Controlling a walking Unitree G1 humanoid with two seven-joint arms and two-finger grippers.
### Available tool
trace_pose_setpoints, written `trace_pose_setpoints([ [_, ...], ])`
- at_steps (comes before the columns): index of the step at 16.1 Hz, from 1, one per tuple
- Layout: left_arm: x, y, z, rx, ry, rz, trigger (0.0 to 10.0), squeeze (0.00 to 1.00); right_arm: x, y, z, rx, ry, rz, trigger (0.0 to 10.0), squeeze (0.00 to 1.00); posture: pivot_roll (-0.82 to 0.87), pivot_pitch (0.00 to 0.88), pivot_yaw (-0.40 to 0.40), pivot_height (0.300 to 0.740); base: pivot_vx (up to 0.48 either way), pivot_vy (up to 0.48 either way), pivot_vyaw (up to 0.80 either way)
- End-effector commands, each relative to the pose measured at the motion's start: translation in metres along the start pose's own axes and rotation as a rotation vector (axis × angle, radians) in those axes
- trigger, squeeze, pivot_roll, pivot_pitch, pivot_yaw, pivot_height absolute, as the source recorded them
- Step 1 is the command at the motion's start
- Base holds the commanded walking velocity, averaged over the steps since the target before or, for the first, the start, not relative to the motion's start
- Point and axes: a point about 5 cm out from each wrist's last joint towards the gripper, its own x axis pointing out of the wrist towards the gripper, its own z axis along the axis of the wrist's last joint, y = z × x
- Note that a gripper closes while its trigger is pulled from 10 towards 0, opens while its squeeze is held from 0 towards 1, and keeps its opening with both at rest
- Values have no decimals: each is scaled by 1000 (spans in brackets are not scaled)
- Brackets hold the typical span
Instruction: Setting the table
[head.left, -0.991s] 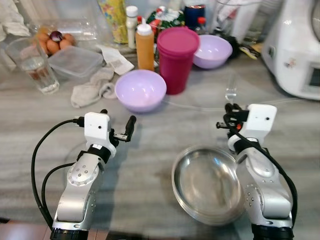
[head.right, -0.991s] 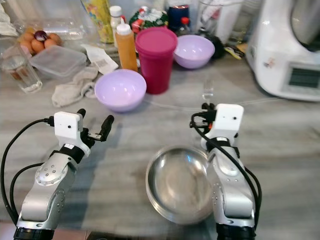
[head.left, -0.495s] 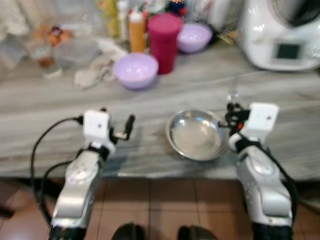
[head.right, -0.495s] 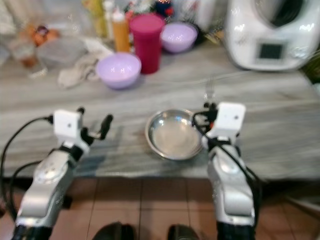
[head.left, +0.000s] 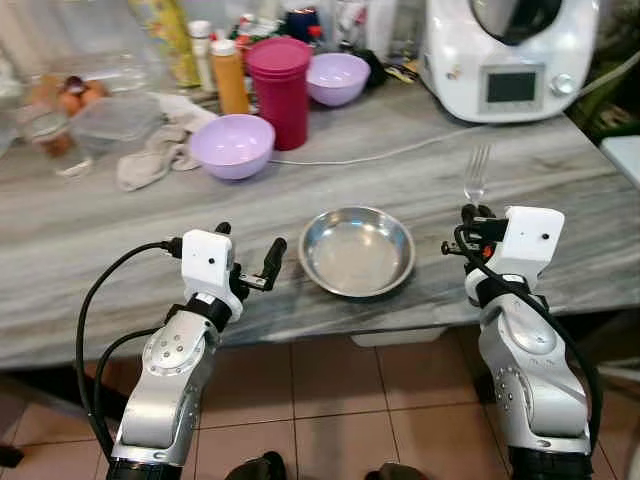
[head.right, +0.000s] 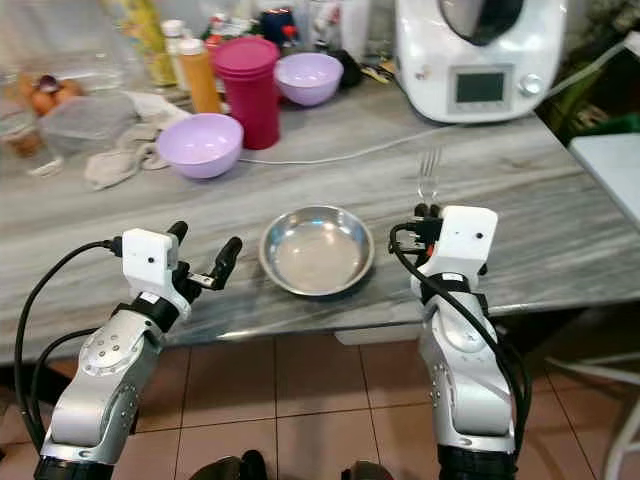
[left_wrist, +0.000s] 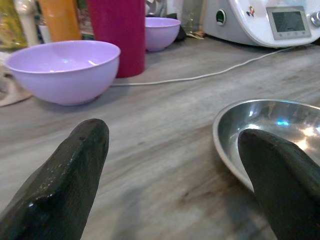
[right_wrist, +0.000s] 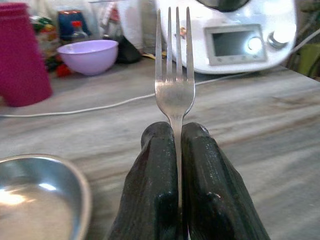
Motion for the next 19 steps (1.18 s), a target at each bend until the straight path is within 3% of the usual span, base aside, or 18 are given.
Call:
trace_pose_setpoints([
  [1, -1, 2, 3, 2, -10, -1, 10000, 0, -1, 1, 2, -4, -5, 1, 10000, 0, -235, 162, 36, 740, 0, -379, 0],
  [7, 0, 2, 2, -1, -6, 1, 10000, 0, -1, 2, 3, -1, -5, 5, 10000, 0, -238, 164, 38, 740, 0, -457, 0],
  [9, 1, 3, 2, -45, -11, 17, 10000, 0, -1, 5, 4, -8, -14, 34, 10000, 0, -238, 163, 40, 740, 0, 0, 0],
  [16, 2, 5, 1, -35, -8, 27, 10000, 0, -1, 7, 5, 0, -22, 46, 10000, 0, -235, 164, 47, 740, 0, 0, 614],
  [19, 2, 4, 0, -27, -5, 17, 10000, 0, 0, 7, 4, 11, -16, 43, 10000, 0, -235, 164, 47, 740, 0, 0, 0],
])
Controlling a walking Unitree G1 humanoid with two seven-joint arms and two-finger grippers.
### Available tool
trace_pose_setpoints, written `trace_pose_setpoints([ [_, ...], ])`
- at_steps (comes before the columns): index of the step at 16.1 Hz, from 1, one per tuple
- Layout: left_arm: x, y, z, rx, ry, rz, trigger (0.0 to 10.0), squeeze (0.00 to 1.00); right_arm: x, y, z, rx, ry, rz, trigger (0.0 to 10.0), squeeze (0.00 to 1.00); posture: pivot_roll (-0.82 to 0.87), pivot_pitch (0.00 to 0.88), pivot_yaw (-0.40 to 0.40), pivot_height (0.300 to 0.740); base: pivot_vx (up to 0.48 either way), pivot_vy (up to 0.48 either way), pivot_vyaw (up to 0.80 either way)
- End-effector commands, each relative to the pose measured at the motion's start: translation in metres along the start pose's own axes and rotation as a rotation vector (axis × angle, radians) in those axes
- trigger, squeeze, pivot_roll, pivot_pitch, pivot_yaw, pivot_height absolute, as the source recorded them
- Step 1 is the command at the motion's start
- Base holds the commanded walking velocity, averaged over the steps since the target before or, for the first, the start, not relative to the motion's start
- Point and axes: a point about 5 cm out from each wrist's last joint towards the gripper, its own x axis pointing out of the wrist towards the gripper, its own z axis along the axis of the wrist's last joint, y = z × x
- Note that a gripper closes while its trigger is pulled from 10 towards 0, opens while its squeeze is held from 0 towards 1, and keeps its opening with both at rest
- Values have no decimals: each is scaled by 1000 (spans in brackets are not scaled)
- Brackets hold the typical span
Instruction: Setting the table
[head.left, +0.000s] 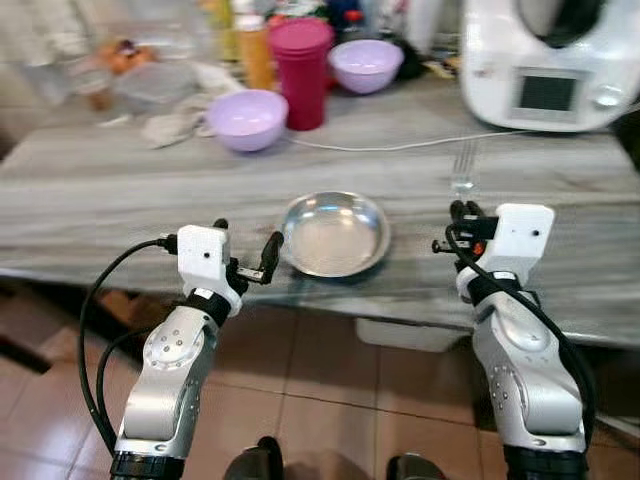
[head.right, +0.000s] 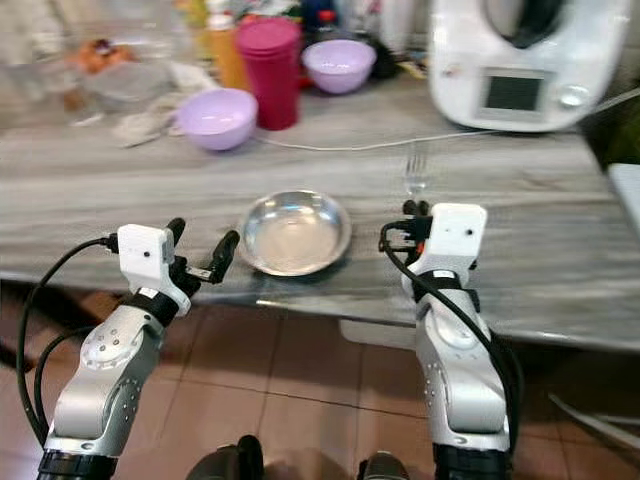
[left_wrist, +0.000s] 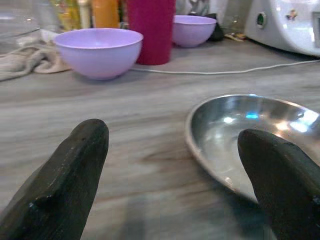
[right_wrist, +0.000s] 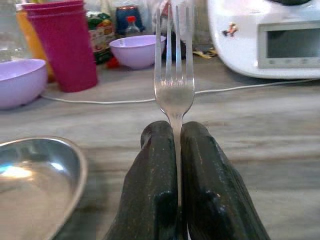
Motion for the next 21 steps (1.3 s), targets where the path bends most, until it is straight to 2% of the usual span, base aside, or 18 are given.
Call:
trace_pose_setpoints([
  [1, -1, 0, 0, 16, 4, -6, 10000, 0, 0, -1, 1, 7, -5, -9, 10000, 0, -232, 167, 48, 740, 0, 0, 0],
  [3, -3, 0, -2, 44, 7, -34, 10000, 0, 1, -1, -1, 27, 12, -11, 10000, 0, -232, 167, 48, 740, 0, 0, 0],
  [7, -8, -3, -5, 19, 13, -142, 10000, 0, 15, -3, -8, 78, 83, -26, 10000, 0, -223, 169, 45, 740, 0, 0, 0],
  [8, -12, -7, -6, 9, 17, -200, 10000, 0, 21, -3, -11, 87, 105, -32, 10000, 0, -220, 168, 44, 740, 0, 0, 0],
  [12, -21, -12, -10, 22, 32, -326, 10000, 0, 32, 7, -19, 109, 163, 0, 10000, 0, -211, 171, 45, 740, 0, 0, 0],
  [14, -24, -14, -10, -5, 33, -370, 10000, 0, 32, 14, -26, 124, 201, 17, 10000, 0, -212, 178, 46, 740, 0, 0, 0],
  [21, -28, -16, -9, -7, 30, -410, 10000, 0, 33, 16, -37, 131, 255, 12, 10000, 0, -215, 183, 47, 740, 0, 0, 0],
])
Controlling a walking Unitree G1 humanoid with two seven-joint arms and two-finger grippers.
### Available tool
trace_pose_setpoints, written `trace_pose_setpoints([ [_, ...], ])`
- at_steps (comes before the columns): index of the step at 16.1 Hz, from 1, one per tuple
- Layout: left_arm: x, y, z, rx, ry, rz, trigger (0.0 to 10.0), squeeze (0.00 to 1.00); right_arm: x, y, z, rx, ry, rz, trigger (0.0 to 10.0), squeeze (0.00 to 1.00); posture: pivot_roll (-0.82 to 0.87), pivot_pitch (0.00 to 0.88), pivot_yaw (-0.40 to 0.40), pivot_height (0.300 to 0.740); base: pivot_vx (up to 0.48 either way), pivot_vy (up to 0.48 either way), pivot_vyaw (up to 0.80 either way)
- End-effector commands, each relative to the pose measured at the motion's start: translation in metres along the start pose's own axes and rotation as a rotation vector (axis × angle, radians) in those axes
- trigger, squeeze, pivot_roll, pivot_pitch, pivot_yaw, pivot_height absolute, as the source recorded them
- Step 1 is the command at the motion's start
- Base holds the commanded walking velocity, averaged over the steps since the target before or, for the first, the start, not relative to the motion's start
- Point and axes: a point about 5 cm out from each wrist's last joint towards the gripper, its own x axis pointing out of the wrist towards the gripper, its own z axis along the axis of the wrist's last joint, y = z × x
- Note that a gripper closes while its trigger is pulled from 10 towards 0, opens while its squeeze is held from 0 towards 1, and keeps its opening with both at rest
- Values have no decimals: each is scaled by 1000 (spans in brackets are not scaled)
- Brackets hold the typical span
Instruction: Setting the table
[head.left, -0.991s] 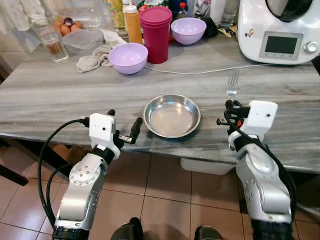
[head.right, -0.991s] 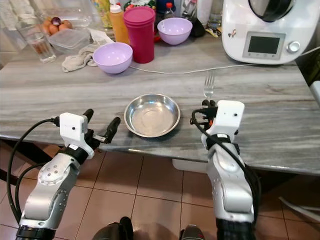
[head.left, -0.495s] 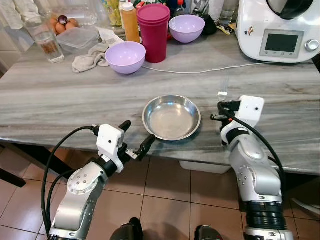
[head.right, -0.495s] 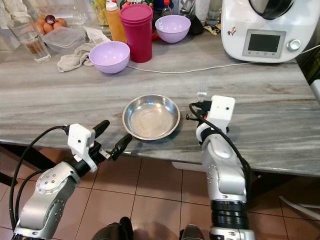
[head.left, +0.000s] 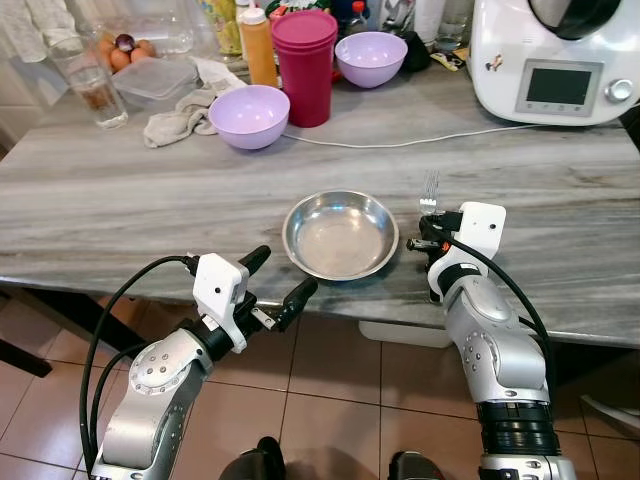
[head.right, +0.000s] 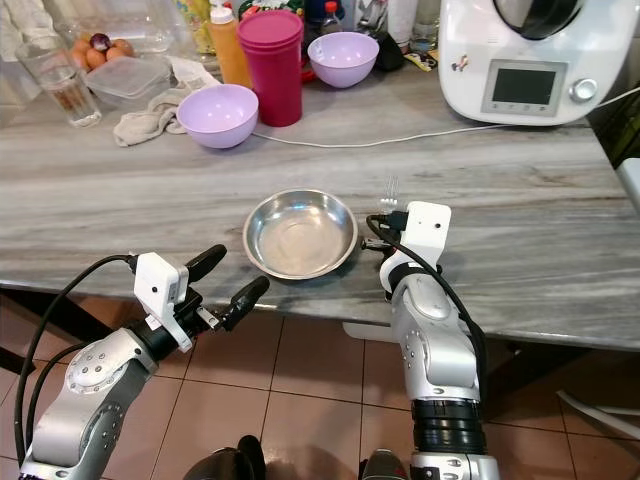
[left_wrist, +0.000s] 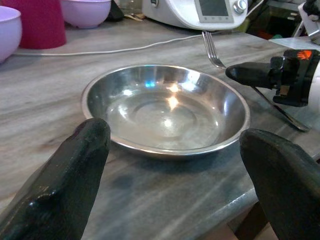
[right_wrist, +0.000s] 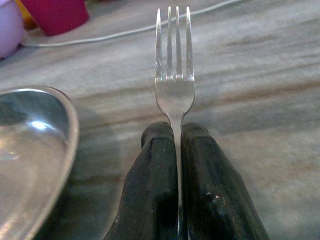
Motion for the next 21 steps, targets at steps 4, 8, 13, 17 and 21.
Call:
trace_pose_setpoints([
  [4, -2, -4, 0, -2, 5, -18, 10000, 0, 2, 0, -3, 17, 20, -5, 10000, 1000, -215, 184, 48, 740, 0, 0, 0],
  [8, -1, -4, 0, -1, 1, -14, 10000, 0, 1, -2, -5, 18, 22, -10, 10000, 1000, -215, 184, 48, 740, 0, 0, 0],
  [13, -1, -1, 1, 5, 1, 15, 10000, 0, 0, -3, -1, 25, 2, -9, 10000, 1000, -216, 183, 49, 740, 0, 0, 0],
  [17, 6, 13, 9, 3, -37, 114, 10000, 0, -9, 0, 19, -37, -116, 6, 10000, 1000, -222, 179, 46, 740, 0, 0, 0],
  [21, 11, 24, 10, 20, -37, 229, 10000, 0, -14, 1, 28, -84, -182, 24, 10000, 1000, -227, 172, 43, 740, 0, 0, 0],
])
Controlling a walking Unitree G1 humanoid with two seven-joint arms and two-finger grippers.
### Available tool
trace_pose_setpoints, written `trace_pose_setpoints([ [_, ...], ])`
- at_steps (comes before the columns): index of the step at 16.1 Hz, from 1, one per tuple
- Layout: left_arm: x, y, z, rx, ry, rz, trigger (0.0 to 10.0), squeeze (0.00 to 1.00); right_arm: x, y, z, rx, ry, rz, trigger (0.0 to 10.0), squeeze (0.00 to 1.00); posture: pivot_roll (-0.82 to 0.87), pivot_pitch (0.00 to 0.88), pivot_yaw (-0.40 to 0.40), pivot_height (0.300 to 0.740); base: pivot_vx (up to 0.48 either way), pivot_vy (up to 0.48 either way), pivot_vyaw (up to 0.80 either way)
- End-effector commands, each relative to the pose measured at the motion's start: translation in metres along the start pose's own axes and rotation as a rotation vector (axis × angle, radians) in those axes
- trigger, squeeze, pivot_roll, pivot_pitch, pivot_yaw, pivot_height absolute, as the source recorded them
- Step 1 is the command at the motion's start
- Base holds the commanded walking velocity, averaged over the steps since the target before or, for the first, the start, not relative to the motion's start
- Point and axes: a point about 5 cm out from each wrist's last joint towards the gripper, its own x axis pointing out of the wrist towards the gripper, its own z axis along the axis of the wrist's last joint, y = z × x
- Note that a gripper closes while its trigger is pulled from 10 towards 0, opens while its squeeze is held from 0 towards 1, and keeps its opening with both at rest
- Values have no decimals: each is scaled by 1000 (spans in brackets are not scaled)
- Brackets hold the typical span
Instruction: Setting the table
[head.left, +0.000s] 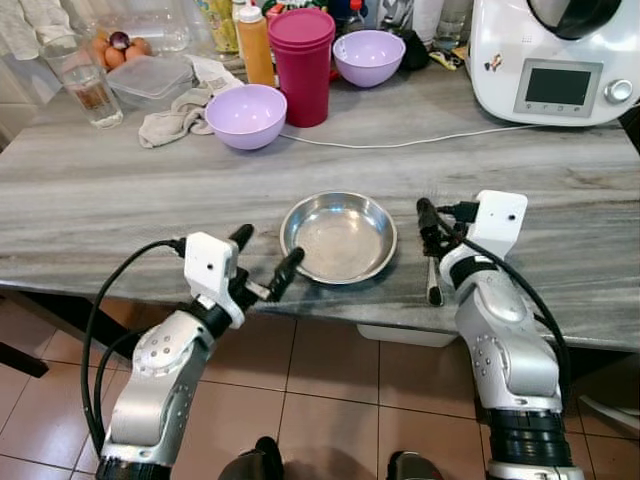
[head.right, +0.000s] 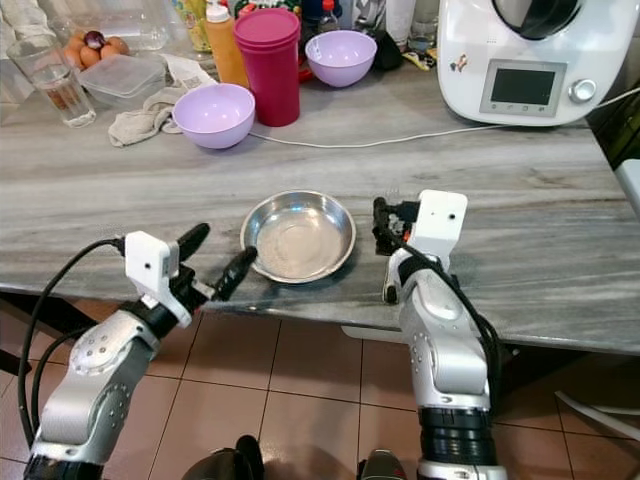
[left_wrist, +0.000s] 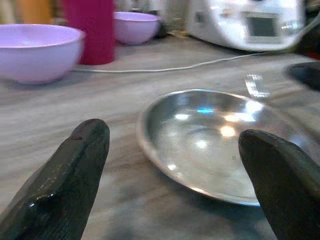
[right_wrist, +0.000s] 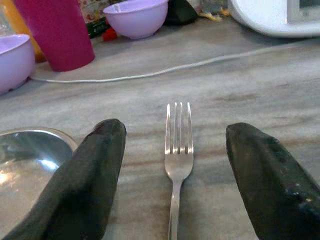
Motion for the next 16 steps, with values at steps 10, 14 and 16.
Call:
trace_pose_setpoints([
  [10, 8, 11, 1, -14, -40, 158, 10000, 0, -22, 1, 19, -100, -143, 53, 10000, 910, -232, 159, 45, 740, 0, 0, -122],
  [14, 10, 10, 2, -13, -51, 139, 10000, 0, -22, 3, 19, -102, -155, 60, 10000, 447, -230, 152, 51, 740, 210, 172, -230],
  [16, 10, 10, 2, -12, -51, 137, 10000, 0, -22, 3, 19, -104, -154, 62, 10000, 157, -230, 152, 51, 740, 306, 351, 0],
])
